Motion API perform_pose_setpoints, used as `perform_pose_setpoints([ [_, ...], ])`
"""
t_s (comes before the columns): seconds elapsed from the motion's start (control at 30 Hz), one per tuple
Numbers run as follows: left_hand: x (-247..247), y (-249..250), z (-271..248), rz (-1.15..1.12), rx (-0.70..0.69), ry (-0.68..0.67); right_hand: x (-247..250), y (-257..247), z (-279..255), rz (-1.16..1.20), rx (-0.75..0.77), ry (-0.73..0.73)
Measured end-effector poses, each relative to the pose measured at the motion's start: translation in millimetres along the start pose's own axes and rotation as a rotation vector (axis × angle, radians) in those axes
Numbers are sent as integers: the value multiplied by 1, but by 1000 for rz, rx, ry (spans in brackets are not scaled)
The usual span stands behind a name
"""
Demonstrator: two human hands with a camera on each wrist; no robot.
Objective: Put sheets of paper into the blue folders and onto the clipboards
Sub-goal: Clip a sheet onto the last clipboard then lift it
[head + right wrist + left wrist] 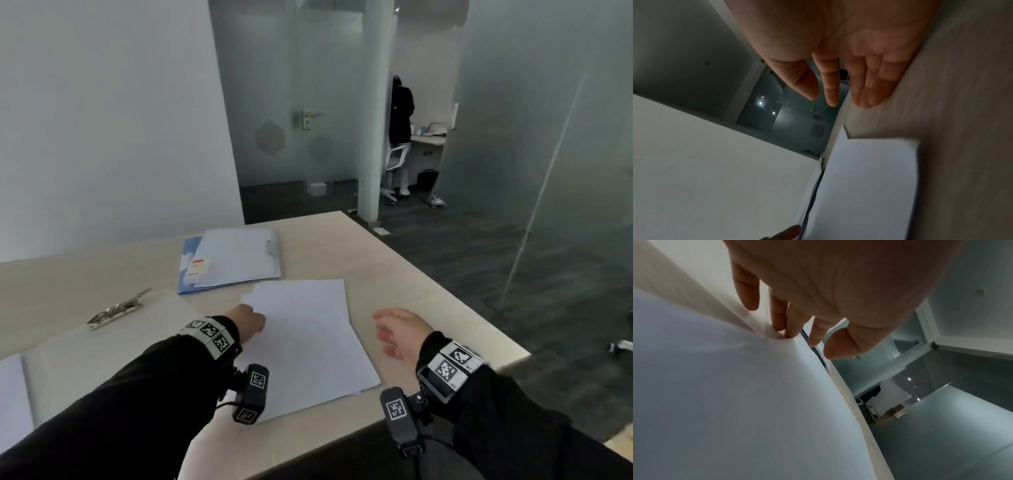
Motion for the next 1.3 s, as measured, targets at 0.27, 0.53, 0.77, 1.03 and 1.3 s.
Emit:
perform_pose_setpoints([
  [0.27,-37,39,13,-120,-6,-10,23,14,-9,142,-44,-93],
  [0.53,-44,46,21,-194,122,-1,28,16,-6,197,-78,-125],
  [0.77,-41,41,30,-39,145,-33,31,17,-6,192,-79,-125],
  [1.03,-42,41,22,-41,97,-59,28,16,-5,172,-88,-111],
  [1.3,-32,39,-1,-466,-234,29,22,10,1,95,-7,-77],
])
Point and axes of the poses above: each hand's wrist, its own z-axis towards the middle knuckle, its own x-axis out of the back of the hand, y = z × x, the point moved 4 cm from there along z, towards the middle knuckle, and after that the axes turned 14 degrees about -z, right-handed, at the moved point
